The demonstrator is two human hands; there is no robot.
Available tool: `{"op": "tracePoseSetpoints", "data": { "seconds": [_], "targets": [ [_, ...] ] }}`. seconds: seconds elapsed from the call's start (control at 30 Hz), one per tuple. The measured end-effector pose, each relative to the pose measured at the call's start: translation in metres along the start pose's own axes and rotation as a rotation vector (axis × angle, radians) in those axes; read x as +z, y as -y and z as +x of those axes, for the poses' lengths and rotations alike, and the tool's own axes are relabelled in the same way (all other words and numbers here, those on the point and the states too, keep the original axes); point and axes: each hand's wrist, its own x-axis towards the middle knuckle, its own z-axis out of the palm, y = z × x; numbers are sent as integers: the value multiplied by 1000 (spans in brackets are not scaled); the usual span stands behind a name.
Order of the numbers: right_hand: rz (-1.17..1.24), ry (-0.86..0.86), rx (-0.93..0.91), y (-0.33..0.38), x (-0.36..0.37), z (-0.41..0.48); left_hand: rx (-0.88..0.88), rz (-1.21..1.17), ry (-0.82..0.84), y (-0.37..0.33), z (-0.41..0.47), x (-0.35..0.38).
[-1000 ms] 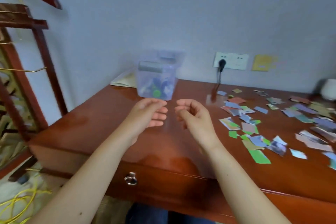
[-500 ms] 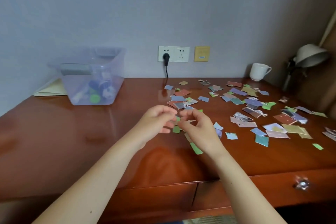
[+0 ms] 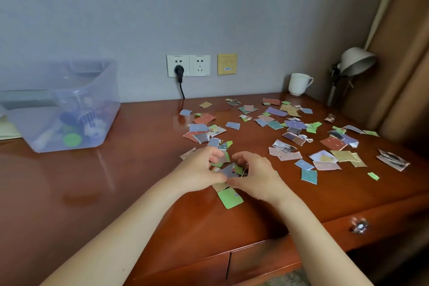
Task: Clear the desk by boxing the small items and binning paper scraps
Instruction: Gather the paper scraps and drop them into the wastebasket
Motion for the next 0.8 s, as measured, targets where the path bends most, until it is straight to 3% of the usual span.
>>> {"op": "tracePoseSetpoints", "data": {
  "seconds": [0.2, 0.43, 0.67, 0.8],
  "targets": [
    [-35, 169, -13, 1, -9, 16, 67, 220, 29, 12, 13, 0],
    [-66, 296, 10, 10, -17, 40, 57, 300, 54, 14, 28, -6],
    [-33, 399, 79, 16, -23, 52, 60, 248, 44, 21, 45, -9],
    [-61, 374, 56, 13, -21, 54, 81, 171, 16, 25, 47, -5]
  ]
}}
